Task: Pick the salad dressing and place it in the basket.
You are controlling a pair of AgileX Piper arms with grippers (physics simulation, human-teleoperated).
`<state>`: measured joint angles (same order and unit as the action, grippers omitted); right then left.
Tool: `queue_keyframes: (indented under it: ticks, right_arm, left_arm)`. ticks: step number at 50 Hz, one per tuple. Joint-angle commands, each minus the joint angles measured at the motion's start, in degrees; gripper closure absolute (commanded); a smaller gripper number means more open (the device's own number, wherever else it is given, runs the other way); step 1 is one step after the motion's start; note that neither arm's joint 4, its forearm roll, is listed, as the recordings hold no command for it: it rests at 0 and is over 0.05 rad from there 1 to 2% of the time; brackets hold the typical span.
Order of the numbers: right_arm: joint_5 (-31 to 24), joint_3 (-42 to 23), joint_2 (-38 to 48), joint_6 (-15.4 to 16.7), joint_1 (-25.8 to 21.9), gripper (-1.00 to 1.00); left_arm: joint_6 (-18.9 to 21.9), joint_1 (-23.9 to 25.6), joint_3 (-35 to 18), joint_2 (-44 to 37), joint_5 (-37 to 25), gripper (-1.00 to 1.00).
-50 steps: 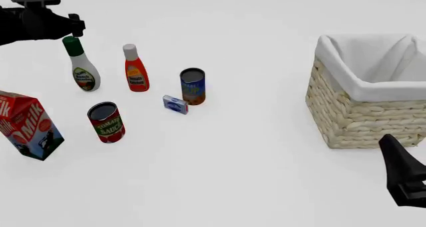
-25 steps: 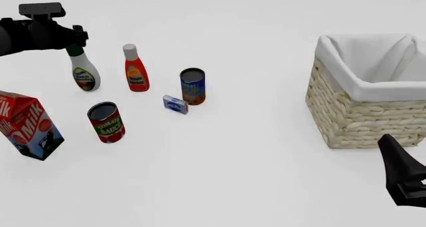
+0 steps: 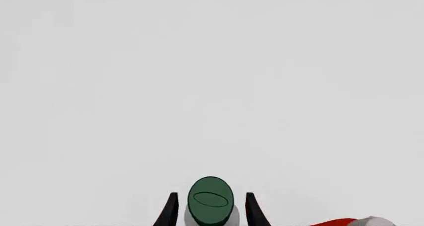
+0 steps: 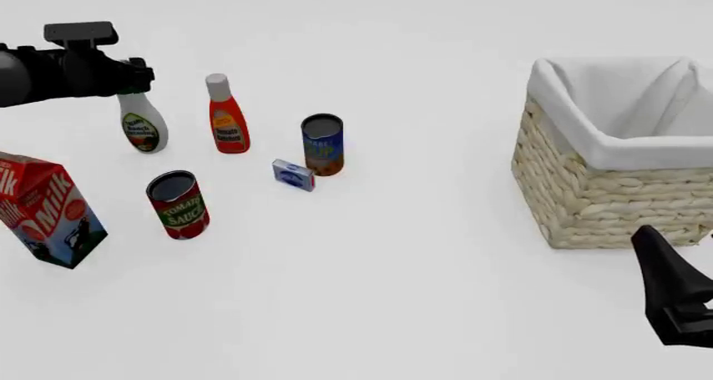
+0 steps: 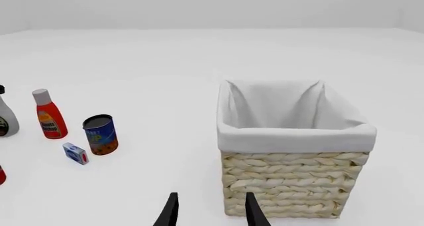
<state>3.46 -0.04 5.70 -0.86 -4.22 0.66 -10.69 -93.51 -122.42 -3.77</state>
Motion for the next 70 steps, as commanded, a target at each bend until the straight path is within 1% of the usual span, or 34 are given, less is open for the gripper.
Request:
queue_keyframes:
  ticks: [1,2,5,7,20,24,29,34,36,39,41,44,45,48,53,55,56,60,61,64,65,66,70]
  right_arm:
    - [-0.16,0.01,-0.07,-0.1,-0.14,-1.0]
    - [-0.1,0.01,0.02,-0.08,-0.1,-1.0]
    - [-0.15,0.01,0.01,-0.14,-0.08,-1.0]
    - [-0.38,0.02,-0.16,-0.2,-0.08,-1.0]
    - [-1.07,0.02,-0.81,-0.29,-0.1,-1.0]
    - [-1.37,0.02,-1.14,-0.27,0.02,-1.0]
    - [-1.98,0.01,-1.86,-0.36,0.11,-1.0]
    - [-2.06,0.02,-2.04,-0.47,0.19,-1.0]
    - [-2.03,0.02,-2.03,-0.53,0.16,-1.0]
    - [-2.12,0.02,-2.21,-0.59,0.07,-1.0]
    - [-1.87,0.02,-2.17,-0.7,-0.17,-1.0]
    - [-1.55,0.01,-1.85,-0.63,-0.14,-1.0]
    - [-1.69,0.01,-2.03,-0.63,-0.12,-1.0]
    - [-1.93,0.02,-2.31,-0.64,-0.13,-1.0]
    - [-1.98,0.02,-2.5,-0.75,-0.29,-1.0]
    - [-1.95,0.01,-2.48,-0.8,-0.29,-1.0]
    - [-1.95,0.01,-2.48,-0.8,-0.29,-1.0]
    - [-1.93,0.01,-2.53,-0.72,-0.3,-1.0]
    - [-2.1,0.01,-2.73,-0.68,-0.26,-1.0]
    - [-2.31,0.01,-2.97,-0.71,-0.26,-1.0]
    - [-2.37,0.01,-3.03,-0.74,-0.26,-1.0]
    - [-2.38,0.01,-3.03,-0.74,-0.26,-1.0]
    - [-2.32,0.01,-2.94,-0.68,-0.21,-1.0]
  left_arm:
    - [-1.02,-0.34,0.82,0.08,1.02,-1.0]
    - [-1.87,-0.27,0.6,0.1,0.99,1.0]
    - [-1.69,-1.22,1.77,1.79,1.75,1.0]
    - [-0.81,-1.63,2.44,2.75,2.69,1.0]
    - [-0.17,-2.19,2.85,6.32,2.96,1.0]
    - [0.33,-1.84,2.15,8.66,1.93,1.0]
    - [1.05,-0.88,-0.1,11.58,-0.53,1.0]
    - [1.07,0.25,-2.3,14.36,-3.05,1.0]
    - [0.26,0.99,-3.65,15.39,-4.7,1.0]
    - [0.47,2.19,-4.0,16.42,-5.4,1.0]
    - [1.43,4.3,-3.32,18.85,-5.8,1.0]
    - [1.66,5.54,-2.89,20.22,-6.1,1.0]
    - [2.48,6.61,-2.5,21.04,-6.21,1.0]
    - [2.92,9.5,-2.13,22.82,-6.91,1.0]
    - [1.6,14.51,-1.97,25.98,-8.36,1.0]
    - [2.22,15.34,-1.77,26.46,-8.47,1.0]
    - [3.32,16.54,-0.59,27.79,-7.52,1.0]
    - [2.51,20.1,0.59,29.57,-7.8,1.0]
    - [3.48,21.5,1.59,30.31,-7.15,1.0]
    - [3.56,22.87,2.32,30.75,-7.02,1.0]
    - [4.01,24.69,3.42,31.4,-6.66,1.0]
    - [4.01,24.69,3.45,31.41,-6.64,1.0]
    - [5.02,29.2,6.51,32.99,-5.38,1.0]
